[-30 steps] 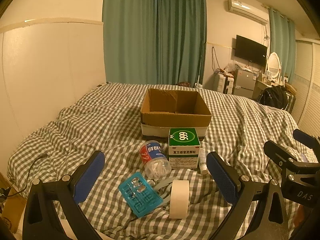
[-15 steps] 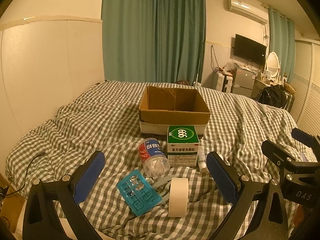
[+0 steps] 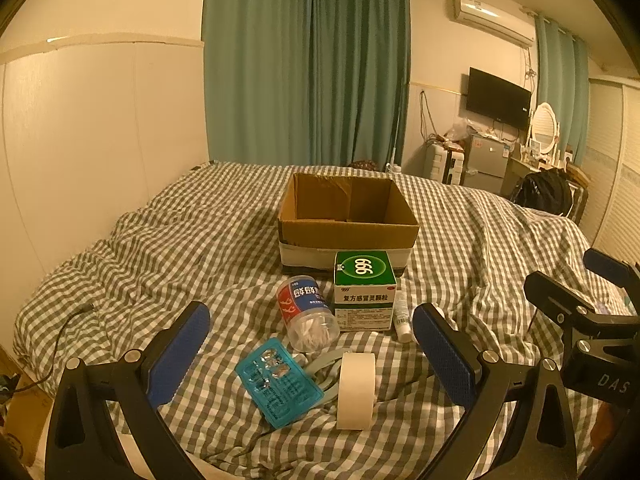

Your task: Organize objects

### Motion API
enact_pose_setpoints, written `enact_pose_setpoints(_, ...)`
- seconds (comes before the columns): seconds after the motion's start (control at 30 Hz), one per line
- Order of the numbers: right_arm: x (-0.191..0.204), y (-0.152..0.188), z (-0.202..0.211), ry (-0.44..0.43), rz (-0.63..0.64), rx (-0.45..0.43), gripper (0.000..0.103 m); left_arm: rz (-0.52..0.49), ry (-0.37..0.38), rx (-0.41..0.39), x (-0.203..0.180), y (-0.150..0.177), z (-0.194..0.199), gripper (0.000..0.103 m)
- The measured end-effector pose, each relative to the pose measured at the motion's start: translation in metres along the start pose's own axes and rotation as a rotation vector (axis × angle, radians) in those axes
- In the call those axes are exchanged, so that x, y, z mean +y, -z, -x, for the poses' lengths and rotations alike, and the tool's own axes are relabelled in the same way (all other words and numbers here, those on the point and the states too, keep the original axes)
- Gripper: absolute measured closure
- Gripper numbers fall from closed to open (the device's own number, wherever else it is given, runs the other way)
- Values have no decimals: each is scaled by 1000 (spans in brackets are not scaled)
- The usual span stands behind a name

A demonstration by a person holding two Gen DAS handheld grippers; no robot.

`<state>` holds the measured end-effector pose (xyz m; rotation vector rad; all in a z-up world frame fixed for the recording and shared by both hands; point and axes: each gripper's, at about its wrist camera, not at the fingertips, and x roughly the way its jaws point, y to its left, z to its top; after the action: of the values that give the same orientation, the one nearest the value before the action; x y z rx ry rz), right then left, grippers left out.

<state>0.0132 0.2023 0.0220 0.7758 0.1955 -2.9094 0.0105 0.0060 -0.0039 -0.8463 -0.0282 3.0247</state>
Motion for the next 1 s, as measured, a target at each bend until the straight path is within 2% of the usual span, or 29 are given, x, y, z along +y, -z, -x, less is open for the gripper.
enact_pose_setpoints(0.17,-3,-1,3,-7,-7,-2,0,-15,-23,1,0,-2,4,0)
enact_pose_setpoints(0.37,-10,0,6,14,-8,-8,0,-43,0,9,-9,6,0,0)
enact_pose_setpoints(0.5,-12,10,-9,0,-14,31,0,-58,16,83,-18,24,-21,3)
enact_pose_setpoints(0.6,-13,22,-26,-6,-14,85,0,-100,0,154,-26,42,-44,4)
enact_pose_setpoints(0.7,-13,35,-42,-28,-5,141,3,-135,-8,210,-33,59,-62,11)
enact_pose_setpoints(0.8,-11,44,-57,-47,7,186,6,-108,16,255,-31,70,-81,16)
enact_pose_setpoints(0.9,-7,52,-72,-80,8,230,9,-93,45,275,-28,74,-93,30)
enact_pose_setpoints(0.97,-5,56,-82,-75,-1,257,18,-101,58,297,-27,76,-101,46)
enact_pose_setpoints(1.0,-3,57,-86,-75,-4,268,19,-103,71,312,-26,77,-105,52)
